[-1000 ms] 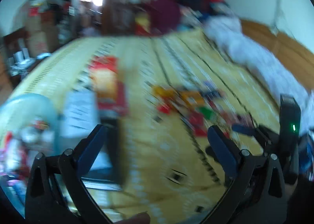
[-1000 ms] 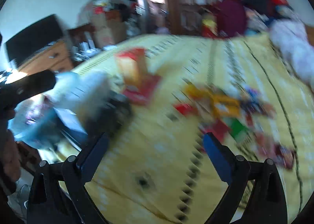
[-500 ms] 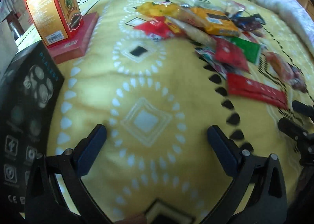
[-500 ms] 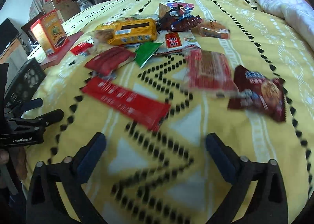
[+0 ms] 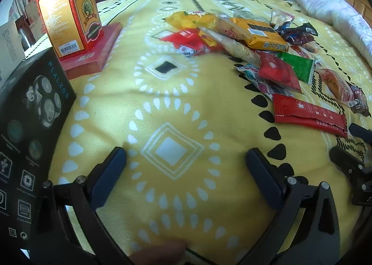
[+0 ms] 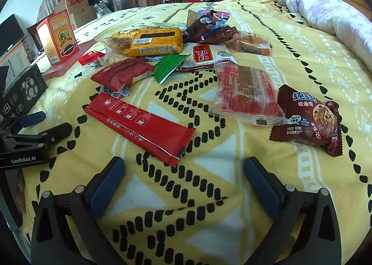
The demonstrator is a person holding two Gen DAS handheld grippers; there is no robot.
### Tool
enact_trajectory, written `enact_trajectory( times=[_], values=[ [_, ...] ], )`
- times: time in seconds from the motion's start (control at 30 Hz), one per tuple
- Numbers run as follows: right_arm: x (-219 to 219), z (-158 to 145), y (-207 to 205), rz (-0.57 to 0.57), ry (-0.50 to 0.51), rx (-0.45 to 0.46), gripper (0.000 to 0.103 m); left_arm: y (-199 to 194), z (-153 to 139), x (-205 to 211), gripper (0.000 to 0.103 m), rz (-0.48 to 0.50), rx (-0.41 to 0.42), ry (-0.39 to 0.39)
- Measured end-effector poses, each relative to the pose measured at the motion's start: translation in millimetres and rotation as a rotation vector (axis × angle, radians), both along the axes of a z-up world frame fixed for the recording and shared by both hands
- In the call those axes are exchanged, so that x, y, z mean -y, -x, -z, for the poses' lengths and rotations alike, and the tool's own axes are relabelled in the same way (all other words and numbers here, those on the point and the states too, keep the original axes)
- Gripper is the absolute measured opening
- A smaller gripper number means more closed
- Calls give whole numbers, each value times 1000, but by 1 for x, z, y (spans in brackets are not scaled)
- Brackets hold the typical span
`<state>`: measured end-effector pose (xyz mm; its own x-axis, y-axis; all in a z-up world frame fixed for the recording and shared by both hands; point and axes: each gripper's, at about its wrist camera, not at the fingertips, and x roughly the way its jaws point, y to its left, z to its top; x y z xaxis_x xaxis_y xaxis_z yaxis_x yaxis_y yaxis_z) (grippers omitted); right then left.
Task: Organize snacks
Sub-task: 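Move both tools back over the snack pile on the bed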
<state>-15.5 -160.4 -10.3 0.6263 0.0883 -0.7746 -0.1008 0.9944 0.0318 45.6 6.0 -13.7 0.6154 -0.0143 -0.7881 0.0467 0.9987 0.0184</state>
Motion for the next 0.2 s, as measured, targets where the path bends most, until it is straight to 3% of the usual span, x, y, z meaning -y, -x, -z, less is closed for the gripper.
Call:
enact_trajectory(
  times=[0.2],
  values=[
    [-1, 2, -3, -2, 3, -6, 103, 2, -1, 1, 103, -1, 6, 7]
  ],
)
